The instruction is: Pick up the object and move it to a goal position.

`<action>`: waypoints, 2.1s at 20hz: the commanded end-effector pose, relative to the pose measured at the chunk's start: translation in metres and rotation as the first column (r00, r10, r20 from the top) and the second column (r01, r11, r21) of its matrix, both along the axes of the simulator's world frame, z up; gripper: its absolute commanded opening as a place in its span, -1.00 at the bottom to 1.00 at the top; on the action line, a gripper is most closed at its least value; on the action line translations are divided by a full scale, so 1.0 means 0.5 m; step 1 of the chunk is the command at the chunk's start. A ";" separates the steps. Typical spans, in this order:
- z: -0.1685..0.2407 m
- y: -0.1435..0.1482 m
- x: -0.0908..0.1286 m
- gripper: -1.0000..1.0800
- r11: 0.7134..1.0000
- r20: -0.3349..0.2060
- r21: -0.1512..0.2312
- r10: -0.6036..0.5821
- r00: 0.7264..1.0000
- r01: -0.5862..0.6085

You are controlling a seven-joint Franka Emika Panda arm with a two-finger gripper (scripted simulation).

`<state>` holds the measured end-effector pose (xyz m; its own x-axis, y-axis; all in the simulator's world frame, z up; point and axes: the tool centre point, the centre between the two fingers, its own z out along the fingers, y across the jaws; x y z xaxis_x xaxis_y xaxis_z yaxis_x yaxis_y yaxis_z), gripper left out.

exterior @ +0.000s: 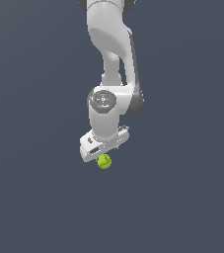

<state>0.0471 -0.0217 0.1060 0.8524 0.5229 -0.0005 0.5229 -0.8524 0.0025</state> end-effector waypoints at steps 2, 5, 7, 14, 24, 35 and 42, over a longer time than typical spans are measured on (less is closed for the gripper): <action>-0.014 -0.011 0.010 0.92 0.999 0.000 0.001 0.048 0.999 -0.048; -0.022 -0.018 0.015 0.92 0.997 -0.001 0.002 0.074 0.997 -0.074; -0.026 -0.021 0.017 0.92 0.996 -0.001 0.002 0.085 0.996 -0.085; -0.031 -0.024 0.018 0.92 0.996 -0.001 0.002 0.091 0.996 -0.091; -0.116 -0.023 0.016 0.92 0.996 -0.001 0.002 0.095 0.996 -0.094; -0.129 -0.023 0.019 -1.00 0.995 -0.001 0.002 0.095 0.995 -0.095; -0.129 -0.024 0.018 -1.00 0.996 -0.002 0.002 0.094 0.996 -0.094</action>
